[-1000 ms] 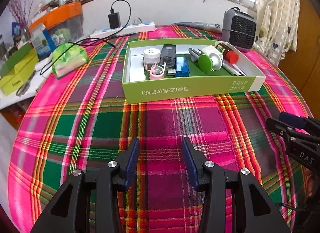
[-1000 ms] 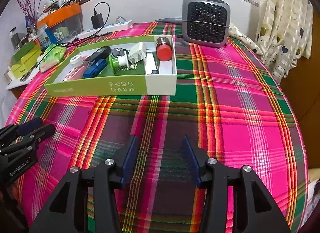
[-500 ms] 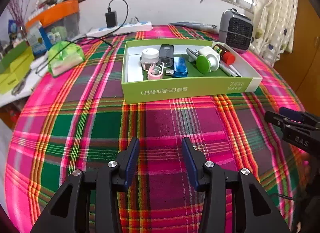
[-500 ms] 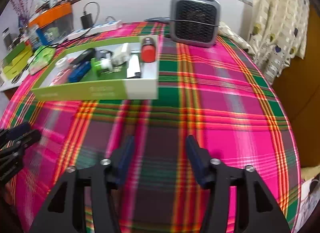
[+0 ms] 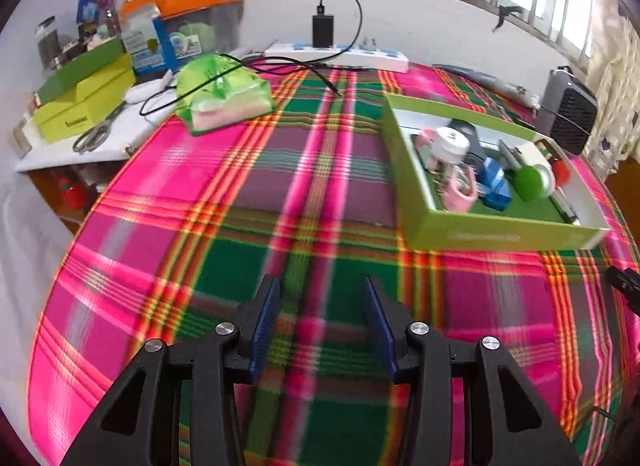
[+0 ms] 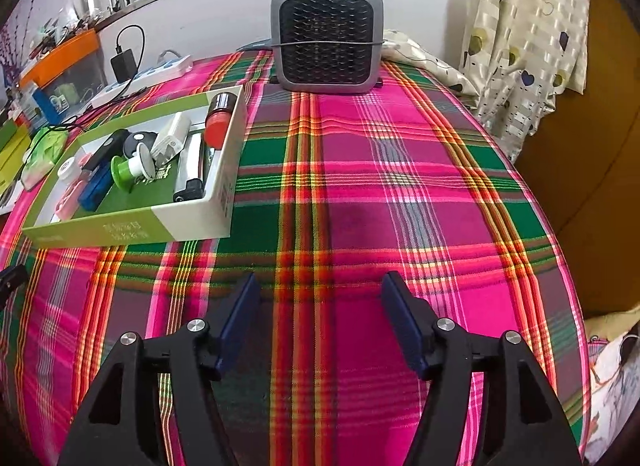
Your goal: Organize rigid objects
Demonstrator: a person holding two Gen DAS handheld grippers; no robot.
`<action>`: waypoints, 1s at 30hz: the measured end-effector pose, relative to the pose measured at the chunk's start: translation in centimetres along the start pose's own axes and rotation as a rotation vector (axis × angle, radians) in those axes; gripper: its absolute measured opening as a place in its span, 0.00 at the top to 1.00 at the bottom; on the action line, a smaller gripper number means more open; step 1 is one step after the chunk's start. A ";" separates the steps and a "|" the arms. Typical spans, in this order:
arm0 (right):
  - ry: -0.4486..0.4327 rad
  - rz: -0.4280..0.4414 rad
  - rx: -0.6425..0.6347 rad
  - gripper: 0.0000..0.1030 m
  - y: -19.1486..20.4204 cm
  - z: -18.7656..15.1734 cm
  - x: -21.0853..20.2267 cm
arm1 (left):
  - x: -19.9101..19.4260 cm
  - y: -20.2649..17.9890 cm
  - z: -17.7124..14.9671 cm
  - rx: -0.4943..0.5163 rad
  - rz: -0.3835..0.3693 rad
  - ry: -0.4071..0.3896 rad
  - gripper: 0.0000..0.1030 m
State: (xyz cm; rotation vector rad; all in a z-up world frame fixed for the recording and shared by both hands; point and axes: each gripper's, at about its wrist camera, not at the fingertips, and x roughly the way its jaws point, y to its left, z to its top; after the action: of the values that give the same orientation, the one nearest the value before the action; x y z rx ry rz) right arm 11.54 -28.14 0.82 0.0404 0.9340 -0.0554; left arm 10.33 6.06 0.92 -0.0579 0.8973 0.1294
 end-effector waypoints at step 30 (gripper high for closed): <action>0.002 -0.009 0.023 0.34 -0.6 0.9 0.6 | 2.1 1.4 2.5 -0.033 0.014 -0.008 0.52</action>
State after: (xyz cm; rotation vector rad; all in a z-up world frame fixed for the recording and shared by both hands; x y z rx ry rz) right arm 12.58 -28.84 0.85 0.0572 0.9359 -0.0743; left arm 13.39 7.90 0.84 -0.0819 0.8881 0.1570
